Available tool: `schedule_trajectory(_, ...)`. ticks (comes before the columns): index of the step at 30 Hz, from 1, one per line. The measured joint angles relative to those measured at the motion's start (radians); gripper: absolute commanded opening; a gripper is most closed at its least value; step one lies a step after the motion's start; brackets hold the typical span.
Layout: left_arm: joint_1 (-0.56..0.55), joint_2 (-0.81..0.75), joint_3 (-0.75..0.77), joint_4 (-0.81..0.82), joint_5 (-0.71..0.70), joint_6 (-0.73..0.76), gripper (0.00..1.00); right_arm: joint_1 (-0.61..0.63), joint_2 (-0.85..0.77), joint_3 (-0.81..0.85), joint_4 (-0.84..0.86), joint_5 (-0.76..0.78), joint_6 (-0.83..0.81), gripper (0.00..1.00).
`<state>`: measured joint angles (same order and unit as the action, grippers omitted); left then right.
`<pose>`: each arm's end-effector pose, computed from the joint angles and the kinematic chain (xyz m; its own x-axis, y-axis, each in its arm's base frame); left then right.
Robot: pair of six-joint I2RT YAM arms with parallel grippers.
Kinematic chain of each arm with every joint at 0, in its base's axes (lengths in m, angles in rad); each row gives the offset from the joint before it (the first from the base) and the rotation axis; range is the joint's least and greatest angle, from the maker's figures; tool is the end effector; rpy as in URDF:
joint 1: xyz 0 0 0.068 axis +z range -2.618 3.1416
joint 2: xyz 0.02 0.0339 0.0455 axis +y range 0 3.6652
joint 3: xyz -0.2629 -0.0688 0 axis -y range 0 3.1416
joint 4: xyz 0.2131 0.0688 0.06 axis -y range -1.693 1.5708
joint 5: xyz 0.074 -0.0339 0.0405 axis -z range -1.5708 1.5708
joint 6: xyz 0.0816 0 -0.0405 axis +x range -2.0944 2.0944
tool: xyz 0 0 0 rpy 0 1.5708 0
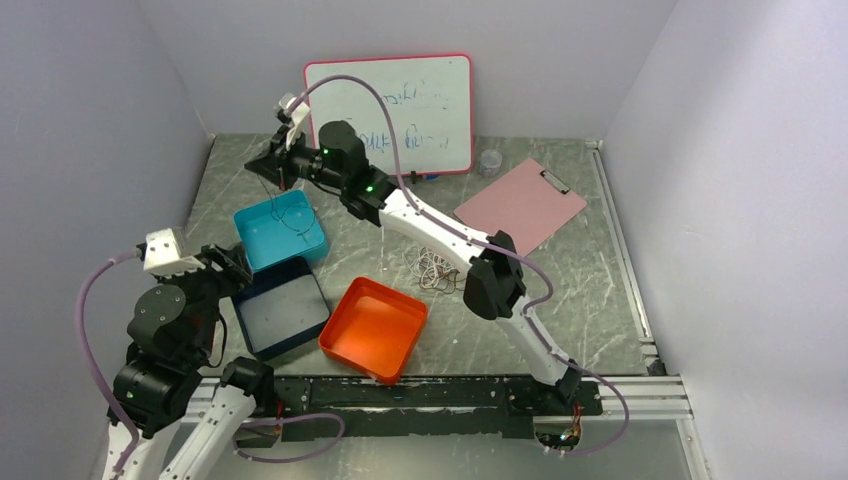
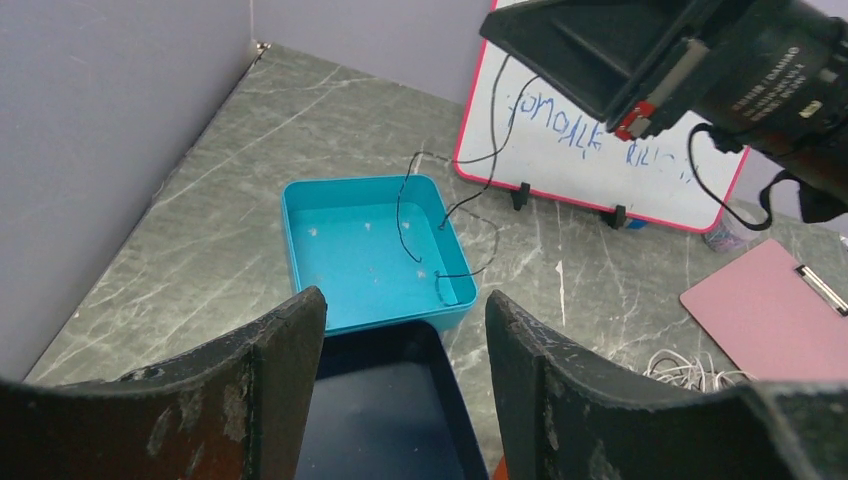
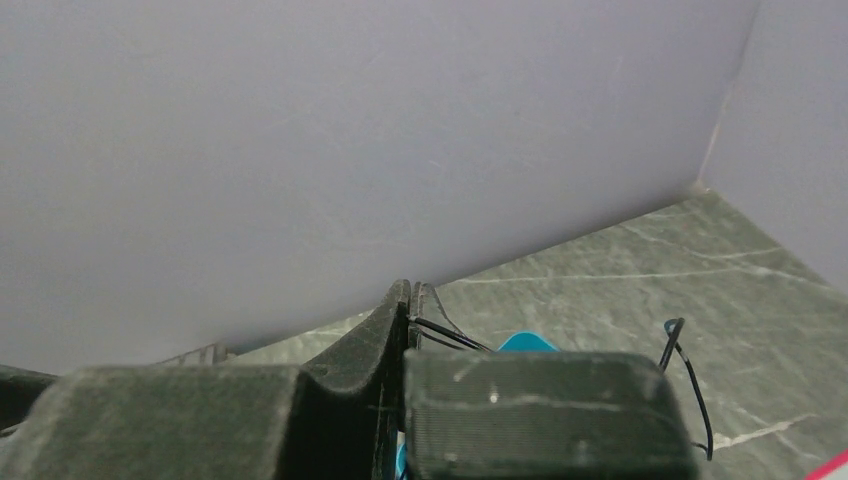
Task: Untangle the cables
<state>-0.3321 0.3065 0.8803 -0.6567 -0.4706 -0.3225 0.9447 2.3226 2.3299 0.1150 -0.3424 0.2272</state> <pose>0.0707 0.0148 0.3467 -0.0310 -0.2881 -0.9571 -0.1544 0.9474 -0.2802 0.3071 0.4714 0.3855 -0.1463 0.1598 -0.9763 -0.9500 0.2524 0.1837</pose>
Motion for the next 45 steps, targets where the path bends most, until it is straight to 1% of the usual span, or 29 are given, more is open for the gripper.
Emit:
schedule_trajectory(5,0.0,-0.018,-0.025,-0.002,0.002,0.0,0.63,0.009,0.057,0.0,0.034,-0.03,0.027,0.0)
schedule_trajectory(16,0.0,-0.021,-0.027,-0.002,0.005,0.0,0.64,0.022,0.143,0.005,0.08,-0.015,0.057,0.01)
schedule_trajectory(22,0.0,-0.021,-0.027,-0.003,0.015,0.0,0.64,0.024,0.18,-0.001,0.07,0.006,0.047,0.13)
schedule_trajectory(27,0.0,-0.018,-0.027,-0.004,0.024,-0.006,0.64,0.024,0.225,-0.005,0.027,0.034,0.032,0.2)
schedule_trajectory(32,0.0,-0.013,-0.027,-0.006,0.031,-0.011,0.65,0.024,0.24,-0.061,-0.024,0.048,0.012,0.32)
schedule_trajectory(35,0.0,0.001,-0.027,-0.007,0.04,-0.015,0.65,0.026,0.24,-0.099,-0.032,0.055,-0.003,0.37)
schedule_trajectory(41,0.0,0.034,-0.026,-0.007,0.059,-0.019,0.66,0.026,0.204,-0.185,-0.039,0.102,-0.039,0.41)
schedule_trajectory(45,0.0,0.046,-0.026,-0.007,0.068,-0.025,0.67,0.026,0.096,-0.307,-0.028,0.152,-0.069,0.42)
